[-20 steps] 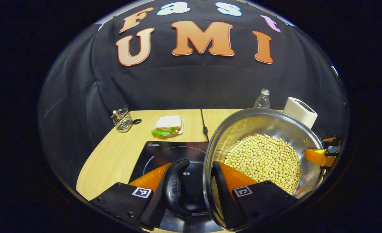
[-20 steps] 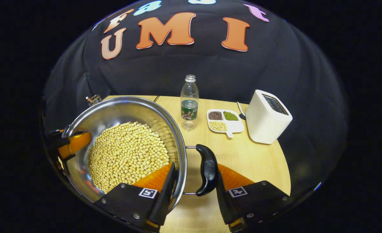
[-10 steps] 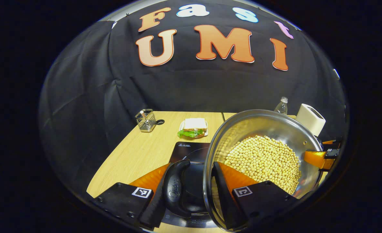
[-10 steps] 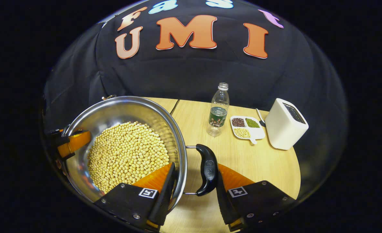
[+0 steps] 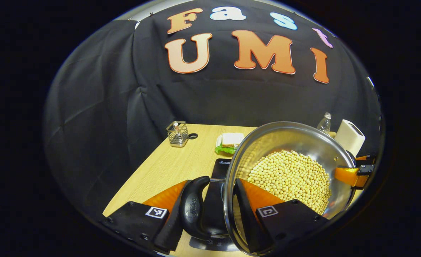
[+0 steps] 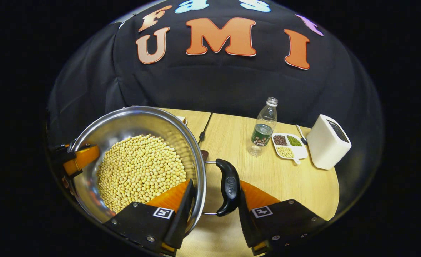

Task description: First push the handle of the pot to place it horizontally, then grasp the pot with both hands and set it on the induction cooktop.

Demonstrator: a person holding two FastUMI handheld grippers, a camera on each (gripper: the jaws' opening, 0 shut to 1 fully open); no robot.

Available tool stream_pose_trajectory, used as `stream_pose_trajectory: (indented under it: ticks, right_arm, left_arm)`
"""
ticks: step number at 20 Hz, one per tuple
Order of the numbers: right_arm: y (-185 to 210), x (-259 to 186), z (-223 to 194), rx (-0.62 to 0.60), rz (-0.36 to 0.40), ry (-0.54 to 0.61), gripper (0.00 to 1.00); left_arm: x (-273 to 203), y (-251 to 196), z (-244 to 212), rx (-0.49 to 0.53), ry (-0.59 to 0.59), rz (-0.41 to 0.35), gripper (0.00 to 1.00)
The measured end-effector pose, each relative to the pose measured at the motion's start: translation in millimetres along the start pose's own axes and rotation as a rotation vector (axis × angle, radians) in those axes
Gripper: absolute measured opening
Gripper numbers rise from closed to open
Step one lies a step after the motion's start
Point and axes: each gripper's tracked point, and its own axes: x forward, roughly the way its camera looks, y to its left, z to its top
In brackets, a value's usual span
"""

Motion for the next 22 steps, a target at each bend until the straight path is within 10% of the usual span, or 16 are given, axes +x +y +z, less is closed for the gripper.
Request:
stream_pose_trajectory:
  ticks: [22]
  right_arm:
    - [25.7,68.4,-26.7,-0.051,-0.043,0.118,0.65]
  left_arm:
    - [99.2,14.5,-46.6,0.018,0.124,-0.080,0.77]
